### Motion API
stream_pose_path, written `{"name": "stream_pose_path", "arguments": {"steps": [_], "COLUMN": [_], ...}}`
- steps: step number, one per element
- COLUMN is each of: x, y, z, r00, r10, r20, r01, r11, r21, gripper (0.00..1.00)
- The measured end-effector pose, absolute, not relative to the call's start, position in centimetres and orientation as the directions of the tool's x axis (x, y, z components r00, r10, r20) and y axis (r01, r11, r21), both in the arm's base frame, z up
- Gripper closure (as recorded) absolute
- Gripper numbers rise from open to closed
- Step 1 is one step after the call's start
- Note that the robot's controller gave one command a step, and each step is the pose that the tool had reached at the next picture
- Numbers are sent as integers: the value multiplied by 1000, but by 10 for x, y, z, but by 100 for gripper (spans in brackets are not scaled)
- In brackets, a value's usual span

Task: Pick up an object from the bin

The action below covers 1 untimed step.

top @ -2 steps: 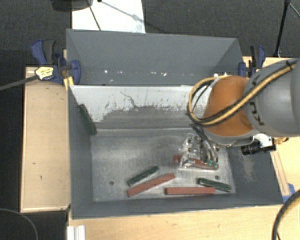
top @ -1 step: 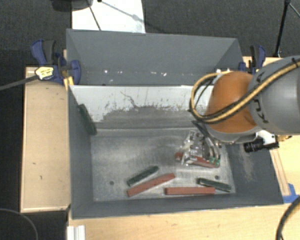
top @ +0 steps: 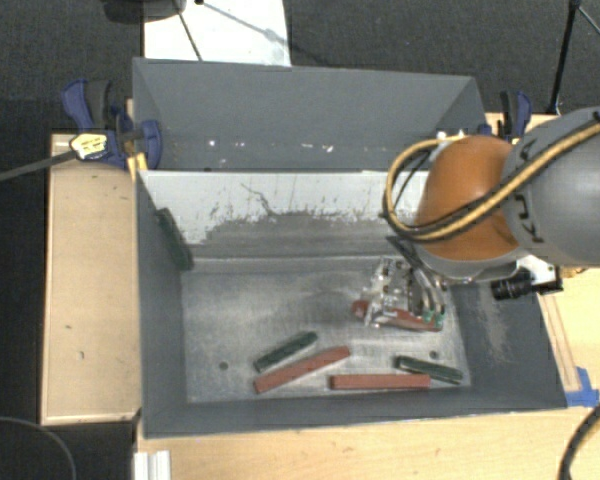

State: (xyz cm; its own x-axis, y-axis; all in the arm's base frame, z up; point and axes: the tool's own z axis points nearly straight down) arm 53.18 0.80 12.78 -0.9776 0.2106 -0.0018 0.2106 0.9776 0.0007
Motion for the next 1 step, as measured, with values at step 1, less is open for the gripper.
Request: {"name": "stream_pose_path", "arguments": {"steps": [1], "x": [532], "y": [8], "z": [138], "r00": [-978], "r10": [210], "r20": [-4], "r01": [210], "r11": [978], "r21": [1], "gripper": [100]}}
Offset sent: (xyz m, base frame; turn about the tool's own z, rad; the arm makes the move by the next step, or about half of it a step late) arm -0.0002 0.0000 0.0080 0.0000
